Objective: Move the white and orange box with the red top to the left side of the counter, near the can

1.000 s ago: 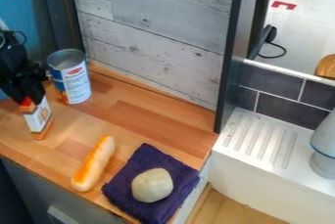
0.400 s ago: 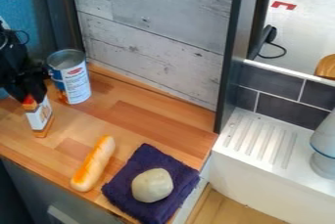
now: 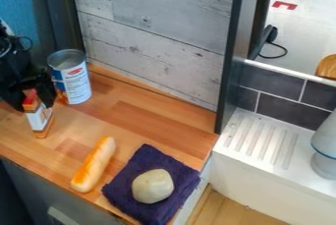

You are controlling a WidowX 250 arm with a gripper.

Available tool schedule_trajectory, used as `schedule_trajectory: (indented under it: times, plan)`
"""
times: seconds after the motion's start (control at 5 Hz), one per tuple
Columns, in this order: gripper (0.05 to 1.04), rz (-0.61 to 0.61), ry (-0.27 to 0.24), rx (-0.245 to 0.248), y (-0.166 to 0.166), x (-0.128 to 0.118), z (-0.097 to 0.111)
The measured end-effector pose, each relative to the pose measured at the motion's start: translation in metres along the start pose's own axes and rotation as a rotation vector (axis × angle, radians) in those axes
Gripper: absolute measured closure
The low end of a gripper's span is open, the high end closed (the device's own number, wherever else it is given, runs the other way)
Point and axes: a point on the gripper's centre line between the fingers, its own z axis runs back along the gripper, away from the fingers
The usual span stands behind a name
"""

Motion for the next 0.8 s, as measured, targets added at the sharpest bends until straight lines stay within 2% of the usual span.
schedule_trajectory:
  times: [0.4, 0.6, 0.8]
  plan:
    - [0.079, -0.008, 0.016, 0.000, -0.001, -0.002, 0.000]
    - [0.083, -0.003, 0.012, 0.009, -0.005, 0.000, 0.022]
    - [0.083, -0.054, 0.023, 0.137, -0.018, 0.004, 0.075]
